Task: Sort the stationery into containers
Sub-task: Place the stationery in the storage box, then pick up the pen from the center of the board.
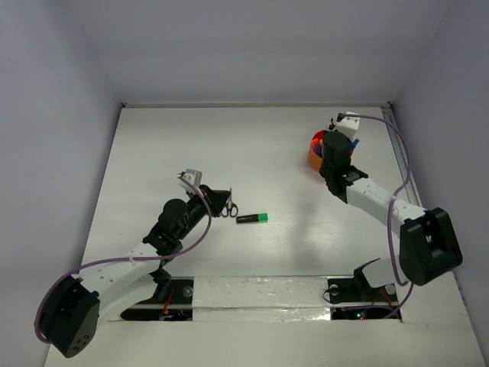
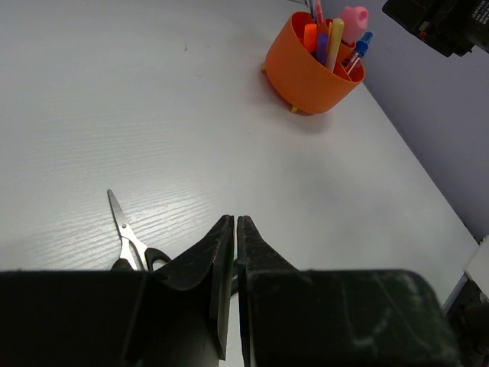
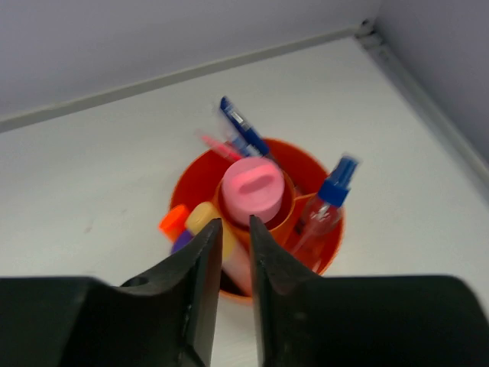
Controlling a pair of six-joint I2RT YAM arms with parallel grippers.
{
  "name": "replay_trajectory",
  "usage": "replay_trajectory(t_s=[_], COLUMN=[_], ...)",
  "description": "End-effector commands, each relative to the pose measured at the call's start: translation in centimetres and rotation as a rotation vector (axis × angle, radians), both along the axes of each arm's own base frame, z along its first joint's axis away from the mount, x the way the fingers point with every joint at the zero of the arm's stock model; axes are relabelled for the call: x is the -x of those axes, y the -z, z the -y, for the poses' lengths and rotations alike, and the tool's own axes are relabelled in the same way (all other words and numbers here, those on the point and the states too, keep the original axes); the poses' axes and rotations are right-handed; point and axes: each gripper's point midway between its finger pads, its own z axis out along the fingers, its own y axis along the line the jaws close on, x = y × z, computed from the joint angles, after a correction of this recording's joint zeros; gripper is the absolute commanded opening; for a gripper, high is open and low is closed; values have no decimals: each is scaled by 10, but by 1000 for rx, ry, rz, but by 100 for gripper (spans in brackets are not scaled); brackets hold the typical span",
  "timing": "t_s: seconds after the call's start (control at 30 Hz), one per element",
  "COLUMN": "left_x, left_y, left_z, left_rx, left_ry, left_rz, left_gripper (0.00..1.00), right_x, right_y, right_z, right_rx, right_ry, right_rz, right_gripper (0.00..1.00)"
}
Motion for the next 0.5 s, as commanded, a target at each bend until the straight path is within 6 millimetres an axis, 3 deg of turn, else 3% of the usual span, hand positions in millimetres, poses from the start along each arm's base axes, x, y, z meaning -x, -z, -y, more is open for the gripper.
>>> replay_trajectory(t_s=[0.0, 0.03, 0.1, 0.13, 0.2, 0.27, 0.33, 0.4, 0.47], left_x=[1, 1, 0, 0, 0, -1, -2, -2, -3], left_y=[-24, -24, -24, -24, -26, -25, -27, -30, -29], left_z=[6, 5, 4, 4, 2, 1, -1, -4, -6], left_rx=[49, 49, 45, 43, 44, 36, 30, 33, 23], left_ry=[22, 19, 13, 13, 2, -4, -14, -28, -37], left_rz=[65, 65, 66, 65, 72, 69, 75, 84, 85], left_gripper=[3, 3, 3, 3, 3, 3, 3, 3, 3], right_x=[11, 18, 27, 36, 62, 103, 132, 162, 184], right_y=[-2, 4, 12, 18, 37, 61, 75, 96, 108], right_z=[-24, -44, -74, -101, -139, -182, -206, -224, -231], right_rx=[-88, -122, -193, -253, -316, -376, -410, -409, -417], right_ry=[-110, -221, -361, -507, -656, -851, -958, -1028, -1060], right_rz=[-44, -89, -135, -188, -302, -458, -556, -679, -785], right_gripper=[23, 0, 0, 0, 0, 0, 0, 5, 29])
